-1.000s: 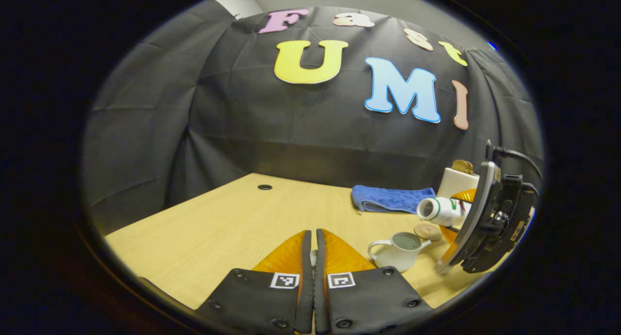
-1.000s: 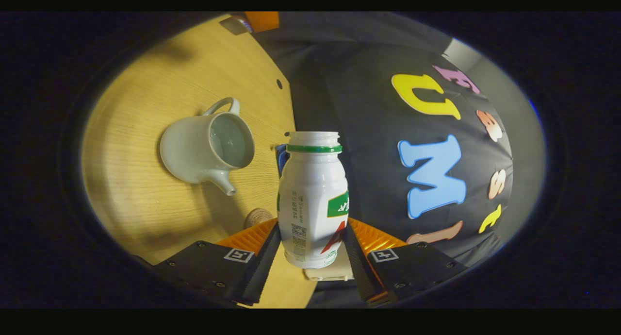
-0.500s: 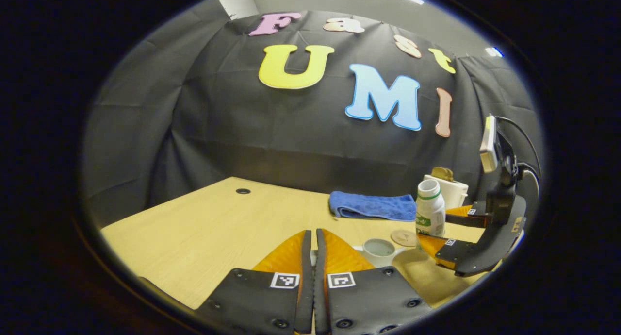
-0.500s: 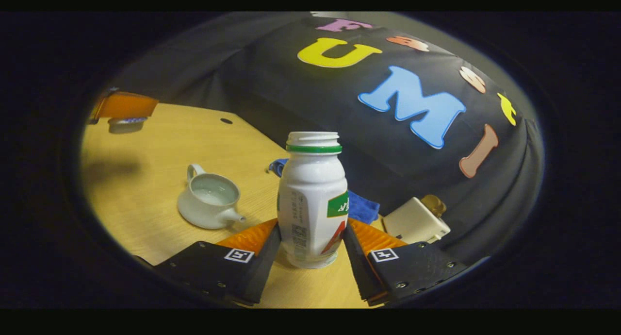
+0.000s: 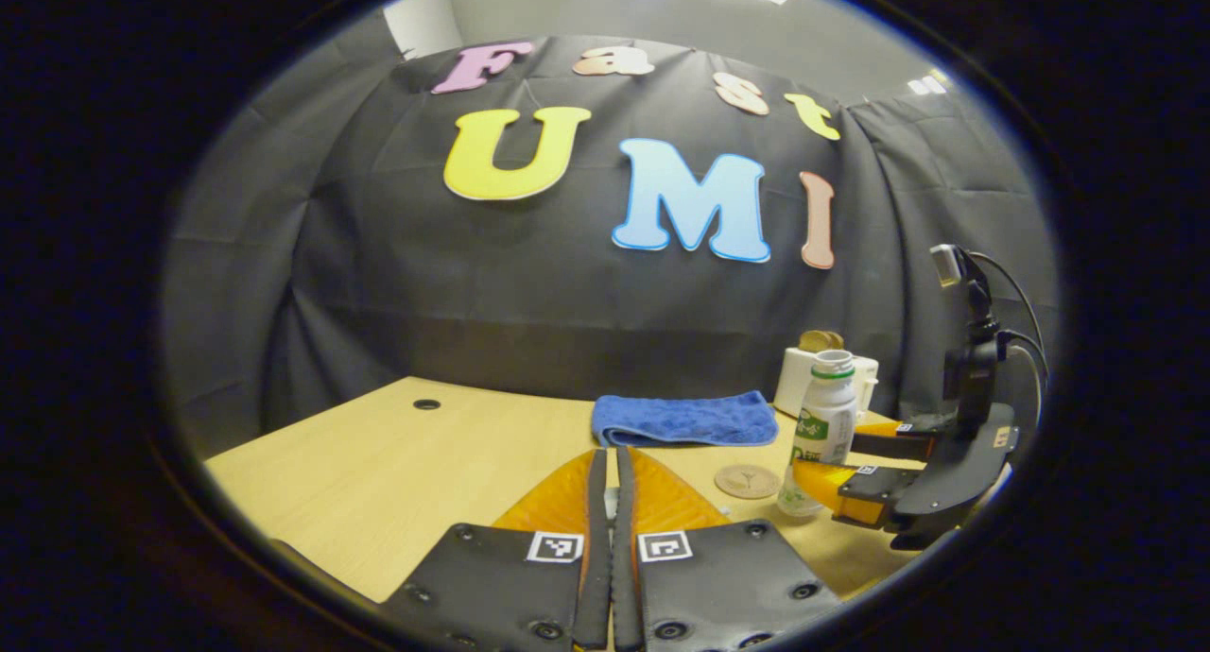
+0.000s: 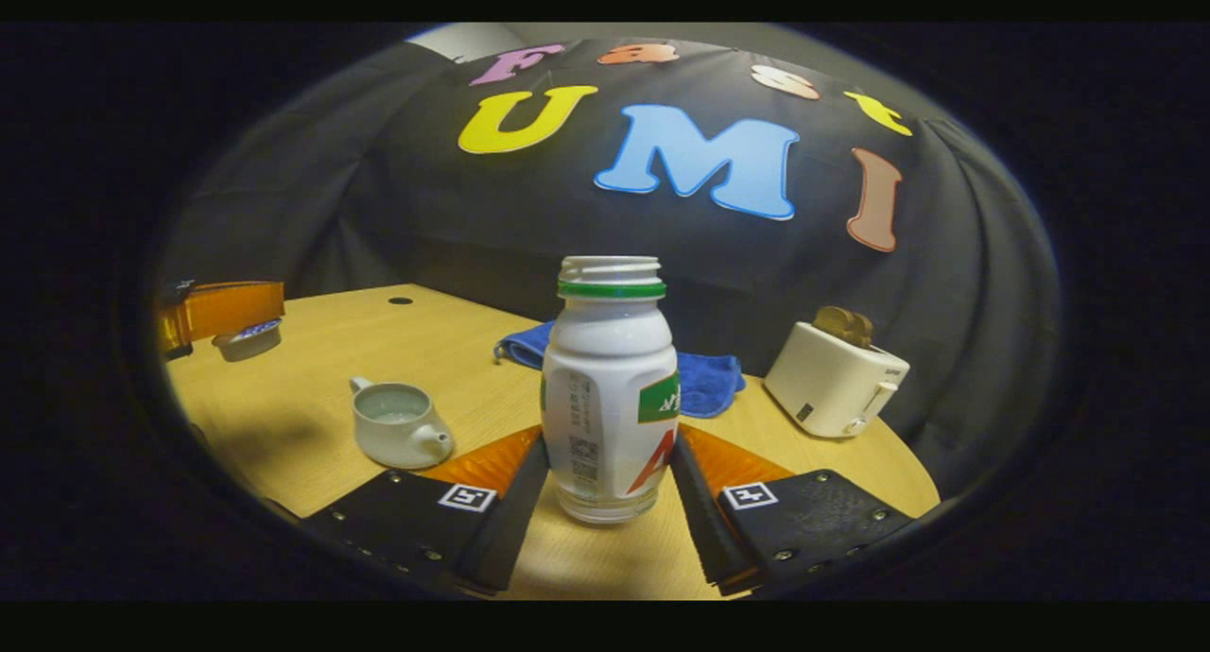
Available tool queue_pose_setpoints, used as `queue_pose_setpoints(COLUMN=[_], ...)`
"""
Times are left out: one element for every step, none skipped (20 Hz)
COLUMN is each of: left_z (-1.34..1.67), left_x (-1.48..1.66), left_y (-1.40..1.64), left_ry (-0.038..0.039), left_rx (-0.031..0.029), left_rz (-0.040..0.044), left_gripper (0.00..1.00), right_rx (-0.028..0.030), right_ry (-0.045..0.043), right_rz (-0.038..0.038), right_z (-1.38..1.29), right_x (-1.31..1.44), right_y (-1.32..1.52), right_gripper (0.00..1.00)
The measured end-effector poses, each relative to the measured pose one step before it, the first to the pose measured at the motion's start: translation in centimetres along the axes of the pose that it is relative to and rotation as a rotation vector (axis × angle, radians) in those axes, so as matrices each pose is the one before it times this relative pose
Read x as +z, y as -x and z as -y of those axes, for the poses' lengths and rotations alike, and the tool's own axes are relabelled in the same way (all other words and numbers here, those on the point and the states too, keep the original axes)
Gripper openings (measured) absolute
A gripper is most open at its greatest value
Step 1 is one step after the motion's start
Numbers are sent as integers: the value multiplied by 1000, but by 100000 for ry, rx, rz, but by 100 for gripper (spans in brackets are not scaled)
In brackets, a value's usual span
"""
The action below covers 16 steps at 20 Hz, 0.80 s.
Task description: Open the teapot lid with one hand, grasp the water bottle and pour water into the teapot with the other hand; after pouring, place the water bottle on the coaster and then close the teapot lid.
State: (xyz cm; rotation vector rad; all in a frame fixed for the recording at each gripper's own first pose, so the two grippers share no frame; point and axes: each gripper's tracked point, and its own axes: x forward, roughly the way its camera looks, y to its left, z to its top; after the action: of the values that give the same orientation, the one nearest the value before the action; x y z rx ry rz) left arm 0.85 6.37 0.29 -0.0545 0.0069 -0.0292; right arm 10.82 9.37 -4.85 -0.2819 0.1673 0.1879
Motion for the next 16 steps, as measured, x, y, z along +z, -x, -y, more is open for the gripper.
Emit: queue_pose_setpoints(left_z=[872,756,600,458,425,246,20,8,2,10,-6,27,31,60,-29,162], left_x=[67,84,-79,-113,-298,-184,-512,-373,-552,-312,-358,-204,-344,-265,-317,-321], left_y=[-737,-740,-863,-689,-646,-656,-524,-452,-486,-381,-321,-258,-261,-335,-250,-174], left_ry=[-1706,-1384,-846,-435,-292,-394,-714,-810,-428,-115,122,250,278,191,46,0], left_rx=[-1151,-887,-354,-320,-211,85,467,669,470,264,305,200,185,288,306,-140], left_rz=[33,4,-362,-202,-272,-344,-864,-1069,-889,-877,-565,-238,-197,-241,-563,-577], left_gripper=[11,11,11,11,11,11,11,11,11,11,11,11,11,11,7,7], right_rx=[-282,-224,-338,-509,-730,-665,-525,-388,-502,-370,-10,-3,133,42,-120,12], right_ry=[-1718,-1456,-907,-410,-60,-67,-64,-127,-102,-389,-331,-696,-813,-888,-578,-376], right_rz=[198,88,384,627,893,1247,1213,1190,790,910,785,832,397,211,28,346], right_z=[160,792,644,571,479,476,570,514,491,320,199,186,130,133,199,154], right_x=[-185,-456,-212,0,120,197,-66,40,-219,11,28,-10,84,25,-74,97], right_y=[-22,260,-52,-76,-46,-2,-34,76,288,118,304,222,196,144,198,116], right_gripper=[72,72,72,72,72,72,72,72,72,72,72,72,72,72,72,72])
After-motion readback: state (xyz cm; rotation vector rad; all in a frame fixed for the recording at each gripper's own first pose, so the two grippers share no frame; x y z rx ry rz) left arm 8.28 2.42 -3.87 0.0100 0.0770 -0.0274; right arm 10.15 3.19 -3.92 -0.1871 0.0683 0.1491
